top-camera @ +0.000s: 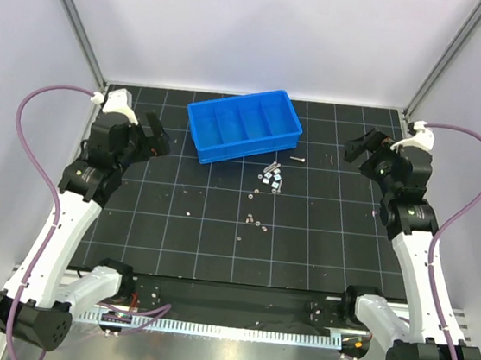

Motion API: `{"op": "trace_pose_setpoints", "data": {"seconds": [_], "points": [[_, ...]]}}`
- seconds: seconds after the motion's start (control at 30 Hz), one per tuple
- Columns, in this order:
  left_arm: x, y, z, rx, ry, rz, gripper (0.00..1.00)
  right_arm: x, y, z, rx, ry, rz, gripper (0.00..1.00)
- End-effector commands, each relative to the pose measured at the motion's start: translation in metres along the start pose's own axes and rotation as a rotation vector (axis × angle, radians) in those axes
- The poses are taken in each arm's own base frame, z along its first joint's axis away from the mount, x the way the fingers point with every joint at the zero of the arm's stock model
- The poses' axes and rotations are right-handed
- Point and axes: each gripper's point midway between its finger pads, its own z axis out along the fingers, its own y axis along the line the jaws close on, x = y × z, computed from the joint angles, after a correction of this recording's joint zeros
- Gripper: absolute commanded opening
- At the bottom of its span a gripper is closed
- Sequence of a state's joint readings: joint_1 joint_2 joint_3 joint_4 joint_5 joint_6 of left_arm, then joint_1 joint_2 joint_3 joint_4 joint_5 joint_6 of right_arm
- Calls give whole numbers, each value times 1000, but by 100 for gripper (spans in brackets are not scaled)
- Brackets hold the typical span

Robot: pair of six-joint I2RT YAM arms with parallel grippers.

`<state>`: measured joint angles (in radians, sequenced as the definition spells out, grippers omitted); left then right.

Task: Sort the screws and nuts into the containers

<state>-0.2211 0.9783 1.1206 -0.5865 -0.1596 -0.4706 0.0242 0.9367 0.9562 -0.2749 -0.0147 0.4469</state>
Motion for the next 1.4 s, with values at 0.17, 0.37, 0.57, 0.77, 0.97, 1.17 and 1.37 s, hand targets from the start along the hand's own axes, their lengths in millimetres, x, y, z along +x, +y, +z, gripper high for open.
{"op": "trace_pose_setpoints", "data": {"seconds": [0.17,0.37,0.57,0.77,0.97,1.17,1.37], "points": [[12,-27,13,138,73,23,100,16,0,15,-29,54,-19,99],[30,-48,10,157,109,-36,97,21,-3,22,-20,62,-14,100],[82,-93,13,209,196,30,96,28,-1,26,-29,91,1,100],[131,-141,24,244,281,147,92,44,-2,16,-49,116,48,100],[189,-178,50,261,390,294,91,56,-10,14,-27,130,52,100],[206,-216,100,236,408,355,89,66,-17,15,-6,149,52,100],[211,-259,146,288,375,444,84,75,-22,23,8,166,63,100]]}}
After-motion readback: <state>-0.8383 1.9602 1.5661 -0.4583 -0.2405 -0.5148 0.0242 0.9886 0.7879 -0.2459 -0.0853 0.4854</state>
